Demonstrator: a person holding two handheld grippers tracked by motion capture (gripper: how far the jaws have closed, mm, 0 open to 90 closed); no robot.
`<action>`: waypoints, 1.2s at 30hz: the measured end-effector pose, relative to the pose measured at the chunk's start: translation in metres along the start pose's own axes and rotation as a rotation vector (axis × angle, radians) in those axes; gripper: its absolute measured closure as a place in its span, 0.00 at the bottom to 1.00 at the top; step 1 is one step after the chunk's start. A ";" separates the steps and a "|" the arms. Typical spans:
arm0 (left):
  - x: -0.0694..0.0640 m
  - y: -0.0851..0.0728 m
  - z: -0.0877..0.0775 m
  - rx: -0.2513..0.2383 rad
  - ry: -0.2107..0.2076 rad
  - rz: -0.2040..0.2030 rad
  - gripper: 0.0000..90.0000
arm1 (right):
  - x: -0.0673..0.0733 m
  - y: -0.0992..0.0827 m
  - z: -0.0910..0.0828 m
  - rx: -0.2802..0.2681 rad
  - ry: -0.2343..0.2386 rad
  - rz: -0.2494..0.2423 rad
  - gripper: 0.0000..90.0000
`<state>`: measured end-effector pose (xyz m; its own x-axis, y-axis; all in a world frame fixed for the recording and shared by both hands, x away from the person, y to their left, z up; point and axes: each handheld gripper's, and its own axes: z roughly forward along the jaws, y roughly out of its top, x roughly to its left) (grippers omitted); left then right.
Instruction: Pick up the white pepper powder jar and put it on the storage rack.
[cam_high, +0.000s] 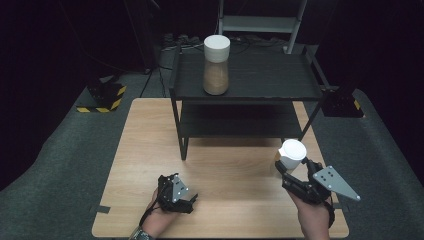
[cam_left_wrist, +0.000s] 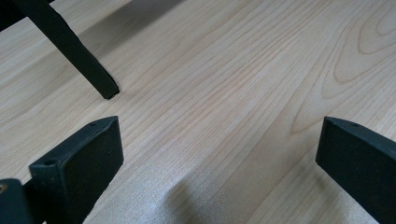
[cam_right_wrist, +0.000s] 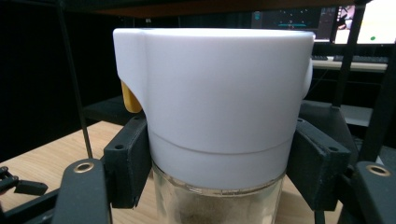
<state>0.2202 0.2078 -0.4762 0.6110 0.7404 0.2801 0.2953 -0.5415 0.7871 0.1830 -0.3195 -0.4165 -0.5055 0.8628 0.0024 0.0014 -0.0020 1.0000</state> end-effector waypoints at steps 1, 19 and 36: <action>0.000 0.000 0.000 0.000 0.000 0.000 0.01 | 0.000 0.000 0.000 0.000 0.000 0.000 0.33; 0.001 0.000 0.000 0.000 -0.001 0.003 0.01 | -0.001 0.042 0.016 -0.034 0.043 -0.017 0.34; 0.001 0.000 -0.001 -0.002 -0.004 0.003 0.01 | 0.003 0.085 0.027 -0.096 0.045 -0.049 0.34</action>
<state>0.2205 0.2092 -0.4758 0.6149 0.7371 0.2803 0.2922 -0.5431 0.7872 0.2047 -0.3035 -0.3319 -0.5415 0.8393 -0.0483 -0.1060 -0.0111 0.9943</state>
